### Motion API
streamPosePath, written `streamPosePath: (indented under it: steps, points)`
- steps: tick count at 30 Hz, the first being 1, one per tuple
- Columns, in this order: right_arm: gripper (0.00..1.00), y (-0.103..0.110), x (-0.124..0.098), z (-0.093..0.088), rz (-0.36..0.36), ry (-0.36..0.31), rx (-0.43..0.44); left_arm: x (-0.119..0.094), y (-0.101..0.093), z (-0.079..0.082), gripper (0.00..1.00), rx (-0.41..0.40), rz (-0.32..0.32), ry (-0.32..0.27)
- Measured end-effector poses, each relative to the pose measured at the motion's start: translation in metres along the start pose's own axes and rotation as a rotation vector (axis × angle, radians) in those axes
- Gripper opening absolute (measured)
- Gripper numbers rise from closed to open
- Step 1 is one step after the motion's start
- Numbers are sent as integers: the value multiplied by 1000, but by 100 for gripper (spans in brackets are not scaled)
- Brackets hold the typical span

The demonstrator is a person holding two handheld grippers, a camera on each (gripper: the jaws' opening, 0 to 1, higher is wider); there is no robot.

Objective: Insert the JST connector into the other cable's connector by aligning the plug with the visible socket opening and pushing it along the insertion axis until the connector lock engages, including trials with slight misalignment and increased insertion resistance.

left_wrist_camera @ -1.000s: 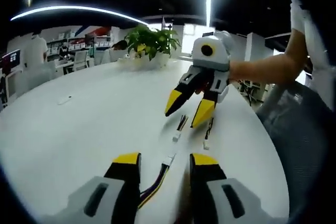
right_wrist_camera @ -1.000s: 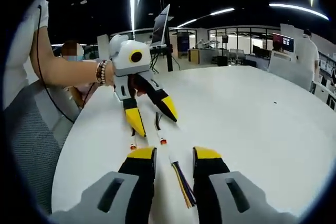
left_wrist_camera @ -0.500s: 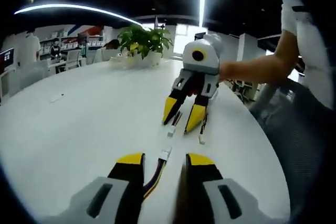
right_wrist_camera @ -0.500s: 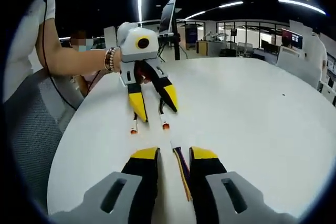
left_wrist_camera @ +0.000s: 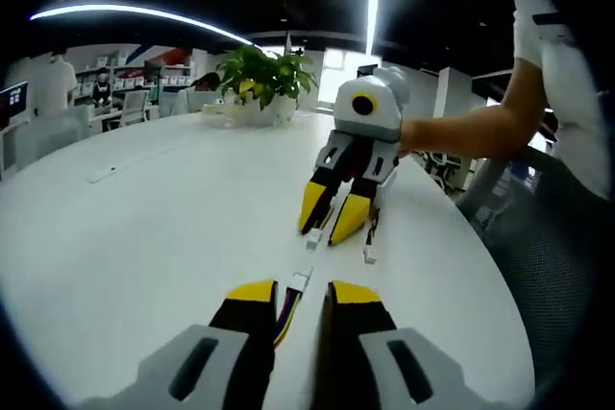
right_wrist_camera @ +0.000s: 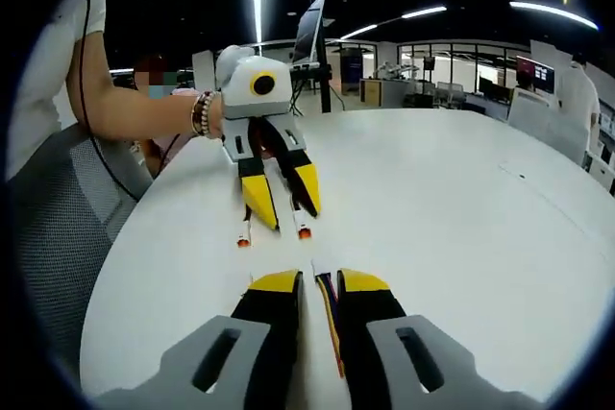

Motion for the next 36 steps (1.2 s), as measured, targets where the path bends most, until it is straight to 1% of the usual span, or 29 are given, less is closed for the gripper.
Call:
streamPosePath:
  steps: [2,8,10,13,14,16,20,23,25,27,29,33,36]
  points:
    - [11,-1,-1,-1,-5,-8,1,0,-2,-1,11,4,-3,0]
    - [5,-2,-2,-3,-4,-14,5,-4,-7,-3,9,18,3,-3]
    - [5,-1,-2,-4,-2,-14,-2,-5,-8,-4,8,25,6,-2]
    - [5,2,-2,-4,6,-8,-9,-5,-9,-5,2,44,4,12]
    - [5,2,-2,-5,8,-5,-14,-5,-9,-3,1,55,6,6]
    - [5,3,-3,-5,10,2,-22,-6,-10,-4,1,59,9,12]
    - [4,3,-4,-4,3,16,-44,-6,-11,-4,1,97,15,30]
    - [4,3,-9,-1,0,20,-59,-7,-8,-3,1,130,31,54]
    - [4,1,-13,3,-11,23,-72,-7,-8,0,1,143,32,55]
    - [3,0,-16,7,-19,18,-82,-9,-6,5,1,164,47,59]
    - [3,1,-20,13,-26,10,-95,-12,-7,11,0,183,47,57]
    - [3,2,-22,20,-35,11,-118,-12,-4,17,0,226,71,81]
    - [3,4,-21,28,-35,-11,-127,-9,-6,19,0,235,63,89]
Point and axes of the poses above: the point that each gripper's makers call its tool centre point, and the gripper's own axes: x roughly forward along the fingers, y roughly to its left, z roughly out of its top, the point moved 1 cm from there along -x, roughly backward along the fingers, and after that the axes turned 14 degrees about y, right-handed, at the moved point
